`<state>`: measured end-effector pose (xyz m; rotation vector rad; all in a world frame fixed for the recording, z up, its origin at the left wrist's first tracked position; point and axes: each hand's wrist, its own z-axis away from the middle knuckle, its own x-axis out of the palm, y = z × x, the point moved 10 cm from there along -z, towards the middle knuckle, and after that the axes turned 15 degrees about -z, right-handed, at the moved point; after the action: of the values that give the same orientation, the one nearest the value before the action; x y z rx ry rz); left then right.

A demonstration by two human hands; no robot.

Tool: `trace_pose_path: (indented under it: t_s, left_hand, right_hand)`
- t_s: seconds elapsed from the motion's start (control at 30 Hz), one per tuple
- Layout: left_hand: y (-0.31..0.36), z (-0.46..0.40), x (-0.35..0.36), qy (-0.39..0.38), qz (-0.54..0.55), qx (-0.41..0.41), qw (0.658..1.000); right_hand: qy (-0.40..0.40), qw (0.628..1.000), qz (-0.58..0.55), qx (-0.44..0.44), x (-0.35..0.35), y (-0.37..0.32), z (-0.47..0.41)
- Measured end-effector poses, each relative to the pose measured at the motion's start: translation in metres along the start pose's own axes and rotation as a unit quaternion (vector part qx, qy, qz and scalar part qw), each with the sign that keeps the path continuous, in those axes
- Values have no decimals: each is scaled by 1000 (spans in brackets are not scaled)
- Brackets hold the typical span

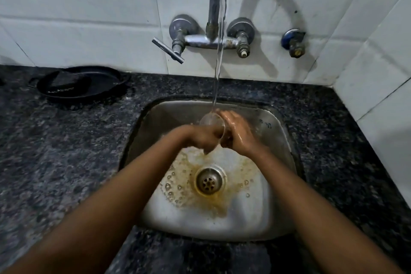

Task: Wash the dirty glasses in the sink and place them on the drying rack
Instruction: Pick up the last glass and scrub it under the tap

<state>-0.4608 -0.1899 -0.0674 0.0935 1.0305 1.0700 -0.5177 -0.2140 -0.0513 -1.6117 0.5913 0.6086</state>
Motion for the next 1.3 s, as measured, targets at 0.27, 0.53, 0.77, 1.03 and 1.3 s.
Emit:
trace_pose_path:
  t_s: [0.27, 0.53, 0.77, 1.03, 1.3]
  left_hand:
    - [-7, -4, -35, 171, 189, -12, 967]
    - [-17, -24, -41, 170, -232, -157, 945]
    - [-7, -21, -51, 100, 189, -56, 975]
    - [-30, -3, -79, 364, 247, -130, 889]
    - [-22, 30, -88, 504, 112, -86, 852]
  right_hand:
    - [16, 1000, -9, -3, 4, -7, -7]
    - [14, 990, 103, -93, 8, -29, -5]
    - [105, 988, -113, 14, -15, 1, -6]
    - [131, 987, -66, 67, -10, 2, -17]
    - [129, 986, -24, 105, -5, -9, -4]
